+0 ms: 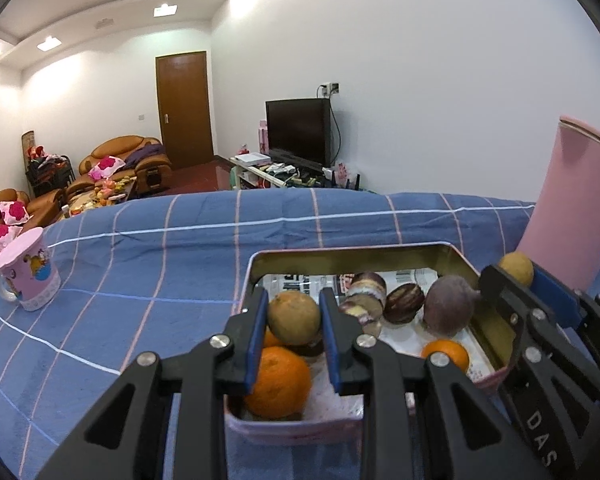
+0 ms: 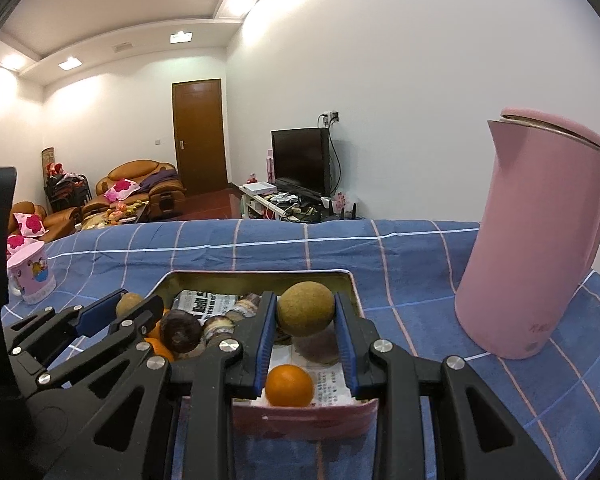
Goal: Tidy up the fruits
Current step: 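Lower and open the left tool over the tin while the right tool releases its fruit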
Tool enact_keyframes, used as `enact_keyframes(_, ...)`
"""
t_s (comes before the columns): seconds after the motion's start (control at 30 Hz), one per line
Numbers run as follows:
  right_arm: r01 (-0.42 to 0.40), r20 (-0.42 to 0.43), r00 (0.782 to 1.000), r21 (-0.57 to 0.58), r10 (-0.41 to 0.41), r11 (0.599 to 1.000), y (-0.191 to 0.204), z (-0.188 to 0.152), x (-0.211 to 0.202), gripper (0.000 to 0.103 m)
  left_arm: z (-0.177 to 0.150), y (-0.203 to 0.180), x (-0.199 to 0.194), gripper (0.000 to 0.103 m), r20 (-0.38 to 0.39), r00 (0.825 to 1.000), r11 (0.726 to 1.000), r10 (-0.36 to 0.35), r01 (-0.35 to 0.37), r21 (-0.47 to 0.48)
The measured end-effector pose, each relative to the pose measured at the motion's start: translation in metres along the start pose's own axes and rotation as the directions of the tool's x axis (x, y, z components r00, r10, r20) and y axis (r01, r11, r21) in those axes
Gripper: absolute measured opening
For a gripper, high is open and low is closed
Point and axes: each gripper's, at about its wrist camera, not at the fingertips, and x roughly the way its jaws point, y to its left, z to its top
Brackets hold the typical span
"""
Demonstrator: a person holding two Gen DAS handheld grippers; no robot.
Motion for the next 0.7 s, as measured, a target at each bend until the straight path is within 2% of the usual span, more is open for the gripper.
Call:
enact_keyframes(0.43, 0.021, 0.003, 1.000, 0.007, -0.021, 1.000, -0.006, 0.005, 0.009, 0.031, 0.003, -0.002, 0.011, 0.027, -0.019, 0.999, 0.999, -0.040, 0.040, -0.027)
enact_keyframes(0.7, 0.059, 0.029, 0.998, -0.013, -0.058, 0.998, -0.004, 0.009, 0.012, 0.031, 0.011, -0.002, 0.026, 0.027, -0.034, 0.999, 0.998, -0.038, 0.036, -0.054)
